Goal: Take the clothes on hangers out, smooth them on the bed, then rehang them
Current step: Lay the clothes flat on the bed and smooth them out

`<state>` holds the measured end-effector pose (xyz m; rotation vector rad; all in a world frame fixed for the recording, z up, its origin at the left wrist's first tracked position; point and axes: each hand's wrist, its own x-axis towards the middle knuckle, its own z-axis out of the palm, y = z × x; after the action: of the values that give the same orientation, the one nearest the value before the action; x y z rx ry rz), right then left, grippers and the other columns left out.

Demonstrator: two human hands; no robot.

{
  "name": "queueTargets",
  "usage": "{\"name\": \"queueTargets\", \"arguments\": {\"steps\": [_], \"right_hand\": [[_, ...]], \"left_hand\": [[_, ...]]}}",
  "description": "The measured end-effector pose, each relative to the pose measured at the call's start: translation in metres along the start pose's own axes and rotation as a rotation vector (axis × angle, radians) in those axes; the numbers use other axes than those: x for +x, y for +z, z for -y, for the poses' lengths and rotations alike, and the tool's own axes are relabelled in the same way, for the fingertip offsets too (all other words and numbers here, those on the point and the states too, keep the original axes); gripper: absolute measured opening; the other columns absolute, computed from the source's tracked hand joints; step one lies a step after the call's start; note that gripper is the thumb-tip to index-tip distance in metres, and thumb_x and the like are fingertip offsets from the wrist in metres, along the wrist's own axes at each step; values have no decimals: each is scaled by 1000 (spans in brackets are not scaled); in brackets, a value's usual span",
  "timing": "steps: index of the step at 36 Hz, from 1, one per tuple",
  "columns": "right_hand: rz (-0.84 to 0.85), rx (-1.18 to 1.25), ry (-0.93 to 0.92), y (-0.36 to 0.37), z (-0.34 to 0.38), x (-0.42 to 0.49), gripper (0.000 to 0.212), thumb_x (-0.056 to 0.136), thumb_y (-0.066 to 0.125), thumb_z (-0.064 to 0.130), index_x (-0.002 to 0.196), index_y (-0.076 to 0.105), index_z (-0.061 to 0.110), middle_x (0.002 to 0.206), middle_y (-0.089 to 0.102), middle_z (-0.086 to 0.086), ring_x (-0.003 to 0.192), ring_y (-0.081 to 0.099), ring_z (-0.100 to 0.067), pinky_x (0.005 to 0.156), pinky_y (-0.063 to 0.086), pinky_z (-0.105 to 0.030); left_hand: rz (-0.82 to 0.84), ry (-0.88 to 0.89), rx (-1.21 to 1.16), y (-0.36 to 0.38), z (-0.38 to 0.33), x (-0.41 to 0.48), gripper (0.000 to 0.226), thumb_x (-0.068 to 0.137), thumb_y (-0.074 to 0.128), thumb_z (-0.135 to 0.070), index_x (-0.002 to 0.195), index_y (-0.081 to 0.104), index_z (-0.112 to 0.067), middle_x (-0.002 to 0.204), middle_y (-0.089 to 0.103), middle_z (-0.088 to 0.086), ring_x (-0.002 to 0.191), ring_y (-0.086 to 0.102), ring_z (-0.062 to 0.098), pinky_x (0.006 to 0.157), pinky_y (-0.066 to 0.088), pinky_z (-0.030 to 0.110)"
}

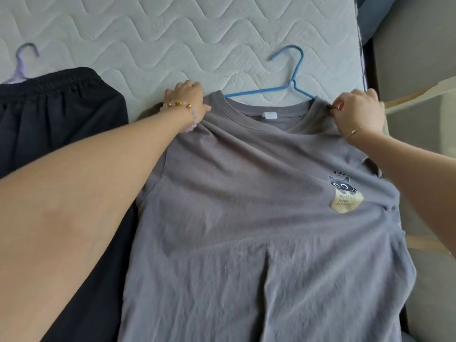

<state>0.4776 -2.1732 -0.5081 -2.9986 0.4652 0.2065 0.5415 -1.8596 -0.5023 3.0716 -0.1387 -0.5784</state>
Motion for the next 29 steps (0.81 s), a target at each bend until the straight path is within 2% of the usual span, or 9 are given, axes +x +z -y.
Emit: {"name": "queueTargets", "arguments": {"steps": [2,5,9,13,18,20,23,26,29], "right_hand": [[-41,34,-1,-4,0,2,27,98,53,21,117,67,7,128,54,-22,124,42,-39,100,38,-50],[-76,96,55,-16,2,11,28,98,52,21,119,65,8,130,51,-21,121,47,-42,99,41,-50],[-93,208,218,-34,5,26,33,99,42,16,125,62,13,132,58,-21,123,50,-44,103,42,-46],[-27,376,245,-31,0,30,37,98,42,17,128,63,16,128,64,-18,121,56,-36,102,45,-36],[242,528,108,-20,-5,11,63,101,48,20,157,20,15,143,54,-12,130,51,-27,109,37,-30],[244,539,92,-15,-9,-3,68,99,49,15,158,14,17,147,50,-11,130,50,-29,107,40,-33],[188,605,125,-8,-16,-36,61,97,48,9,154,27,17,144,53,-8,128,52,-29,105,43,-36],[182,624,112,7,-21,-93,52,94,55,6,145,45,9,144,54,-12,132,51,-27,106,34,-24],[282,601,-8,27,-27,-173,58,86,64,-2,142,49,2,153,42,-15,144,37,-29,119,24,-28]], "left_hand": [[4,-15,86,1,-5,8,40,93,51,-35,126,54,-12,134,47,12,129,35,30,102,29,42],[-180,-10,102,-4,-11,14,31,92,53,-28,116,64,-12,130,45,16,125,36,32,99,30,41],[-311,-168,-249,-21,-34,19,28,95,47,-20,117,61,-13,128,53,18,118,51,37,93,42,40],[-254,-221,-403,-30,-42,31,33,95,43,-15,123,58,-10,131,55,16,122,50,32,97,41,35],[-117,-54,-405,-6,-31,15,46,93,43,-13,139,37,-10,140,46,15,127,45,31,103,35,34],[-133,17,-370,6,-23,3,51,93,44,-14,143,31,-11,145,38,15,132,39,30,108,32,34],[-185,47,-364,26,-9,-30,53,93,44,-11,144,31,-9,150,32,14,136,34,29,112,27,33],[-184,77,-391,58,-1,-89,48,94,43,-9,141,37,-5,151,32,13,137,33,28,113,24,31],[-137,95,-363,91,9,-172,48,97,38,-11,144,33,-6,154,26,9,142,25,26,116,18,33]]}}
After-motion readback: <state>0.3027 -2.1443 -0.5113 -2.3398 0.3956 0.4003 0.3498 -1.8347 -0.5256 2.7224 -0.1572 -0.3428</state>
